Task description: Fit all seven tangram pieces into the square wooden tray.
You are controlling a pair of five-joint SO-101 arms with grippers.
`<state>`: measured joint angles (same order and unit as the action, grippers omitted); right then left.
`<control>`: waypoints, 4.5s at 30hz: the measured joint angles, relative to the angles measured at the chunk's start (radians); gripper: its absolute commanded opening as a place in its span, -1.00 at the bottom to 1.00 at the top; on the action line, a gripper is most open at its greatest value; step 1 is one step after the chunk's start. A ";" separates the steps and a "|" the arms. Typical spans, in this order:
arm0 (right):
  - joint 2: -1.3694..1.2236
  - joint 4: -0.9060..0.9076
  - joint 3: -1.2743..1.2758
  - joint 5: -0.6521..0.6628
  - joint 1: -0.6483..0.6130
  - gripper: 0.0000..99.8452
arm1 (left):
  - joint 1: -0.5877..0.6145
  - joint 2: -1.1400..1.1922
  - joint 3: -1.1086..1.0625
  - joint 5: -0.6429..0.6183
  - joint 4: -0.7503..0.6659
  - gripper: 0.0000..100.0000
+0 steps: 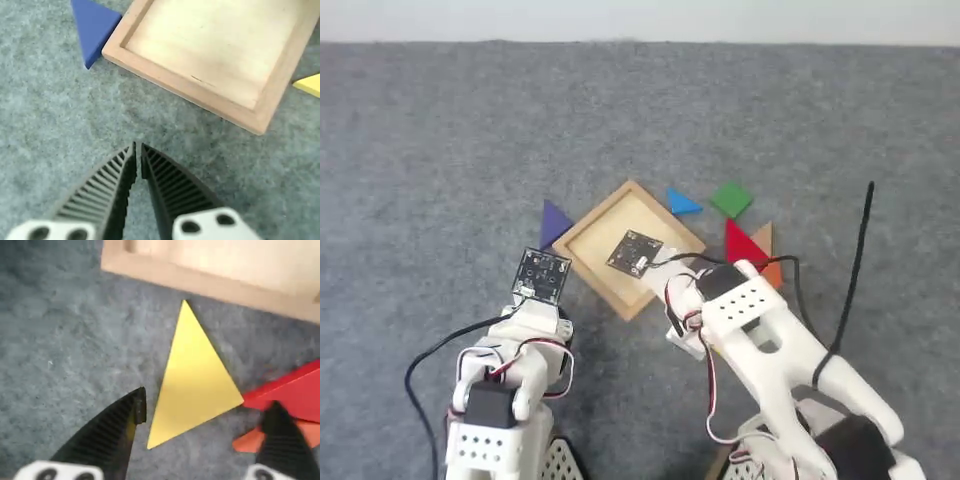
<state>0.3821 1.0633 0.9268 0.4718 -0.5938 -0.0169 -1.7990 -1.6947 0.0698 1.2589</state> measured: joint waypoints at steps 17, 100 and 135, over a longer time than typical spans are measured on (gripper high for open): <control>-0.144 -0.060 0.015 0.006 0.008 -0.25 | -0.002 0.000 0.000 0.000 0.000 -0.96; -0.307 -0.009 -0.163 0.345 -0.043 -0.93 | 0.000 0.000 0.000 0.000 0.000 -0.96; -0.462 0.169 -0.730 -0.215 -0.006 -0.97 | 0.000 0.000 0.000 0.000 0.000 -0.96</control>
<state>-0.0798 1.2321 0.1964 0.2570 -0.5999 -0.0169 -1.7990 -1.6947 0.0698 1.2589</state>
